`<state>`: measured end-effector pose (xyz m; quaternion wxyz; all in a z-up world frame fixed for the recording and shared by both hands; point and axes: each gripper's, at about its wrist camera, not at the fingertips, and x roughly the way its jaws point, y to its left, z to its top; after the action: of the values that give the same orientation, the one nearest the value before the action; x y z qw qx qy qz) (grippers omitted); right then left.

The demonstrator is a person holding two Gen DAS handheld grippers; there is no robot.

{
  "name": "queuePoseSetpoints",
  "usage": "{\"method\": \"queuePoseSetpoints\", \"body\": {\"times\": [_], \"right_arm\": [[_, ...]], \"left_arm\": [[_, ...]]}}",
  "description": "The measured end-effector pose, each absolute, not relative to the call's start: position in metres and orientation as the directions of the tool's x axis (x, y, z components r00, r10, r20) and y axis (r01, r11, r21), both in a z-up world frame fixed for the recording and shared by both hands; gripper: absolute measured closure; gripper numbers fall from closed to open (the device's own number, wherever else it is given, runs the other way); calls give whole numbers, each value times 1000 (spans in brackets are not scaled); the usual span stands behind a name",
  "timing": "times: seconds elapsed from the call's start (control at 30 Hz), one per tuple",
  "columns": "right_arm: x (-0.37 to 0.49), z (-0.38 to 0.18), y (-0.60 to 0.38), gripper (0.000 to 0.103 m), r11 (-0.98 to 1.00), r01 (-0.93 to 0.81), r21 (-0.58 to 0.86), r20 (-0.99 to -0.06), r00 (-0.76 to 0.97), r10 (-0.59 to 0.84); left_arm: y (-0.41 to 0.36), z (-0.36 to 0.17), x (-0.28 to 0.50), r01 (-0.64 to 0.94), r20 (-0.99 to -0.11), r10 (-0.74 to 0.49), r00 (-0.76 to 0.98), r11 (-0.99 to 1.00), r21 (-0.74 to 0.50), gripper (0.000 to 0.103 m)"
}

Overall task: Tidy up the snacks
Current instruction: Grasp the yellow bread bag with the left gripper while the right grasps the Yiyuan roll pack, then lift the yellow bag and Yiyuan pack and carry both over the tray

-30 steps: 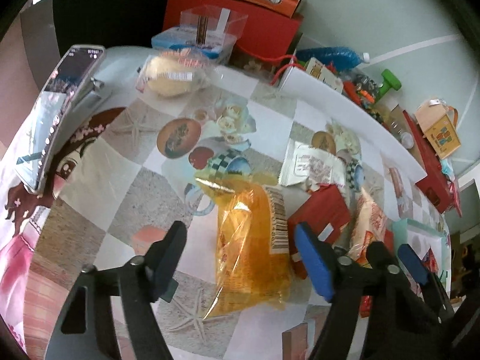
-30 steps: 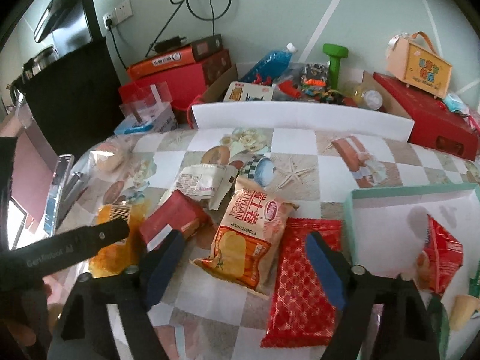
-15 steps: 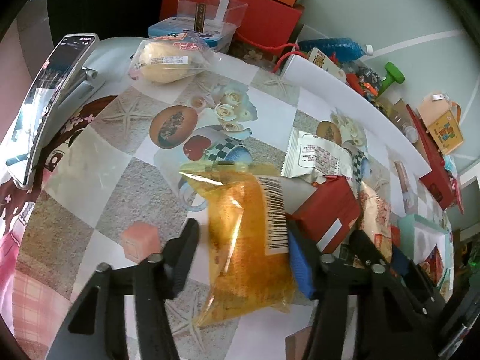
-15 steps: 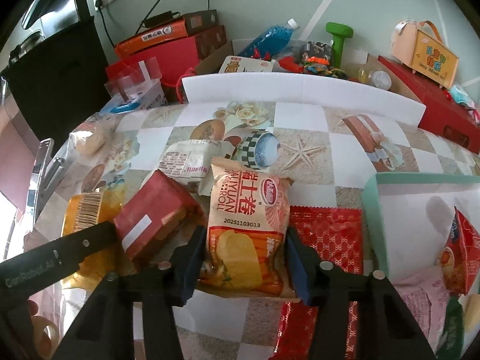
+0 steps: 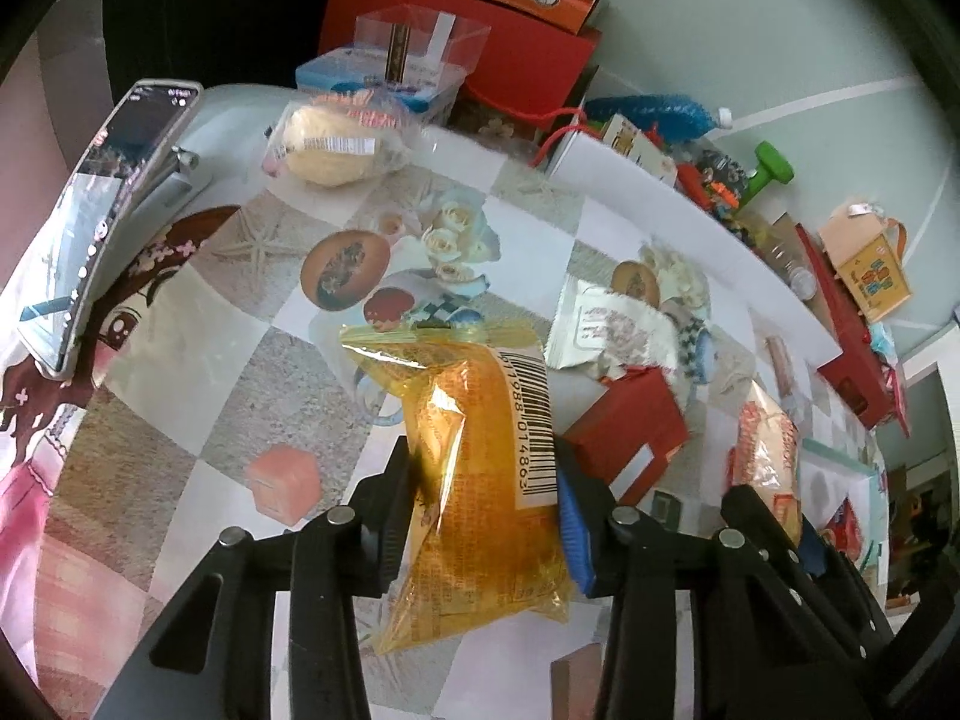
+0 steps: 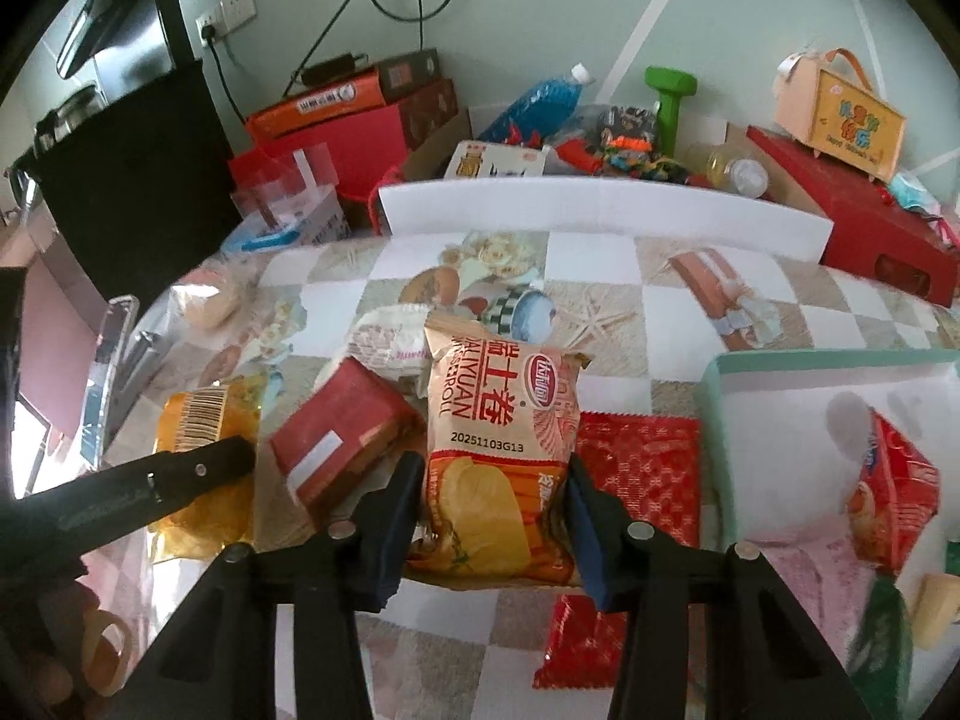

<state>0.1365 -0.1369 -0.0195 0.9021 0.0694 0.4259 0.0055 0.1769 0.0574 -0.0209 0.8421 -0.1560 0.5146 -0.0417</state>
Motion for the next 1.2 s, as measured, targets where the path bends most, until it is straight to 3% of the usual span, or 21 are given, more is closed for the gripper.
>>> {"method": "queuePoseSetpoints", "body": {"times": [0.6, 1.2], "right_arm": [[82, 37, -197, 55, 973, 201, 110, -716, 695, -63], [20, 48, -331, 55, 842, 523, 129, -714, 638, -287]], "left_arm": [[9, 40, 156, 83, -762, -353, 542, 925, -370, 59], [-99, 52, 123, 358, -736, -539, 410, 837, -414, 59]]}}
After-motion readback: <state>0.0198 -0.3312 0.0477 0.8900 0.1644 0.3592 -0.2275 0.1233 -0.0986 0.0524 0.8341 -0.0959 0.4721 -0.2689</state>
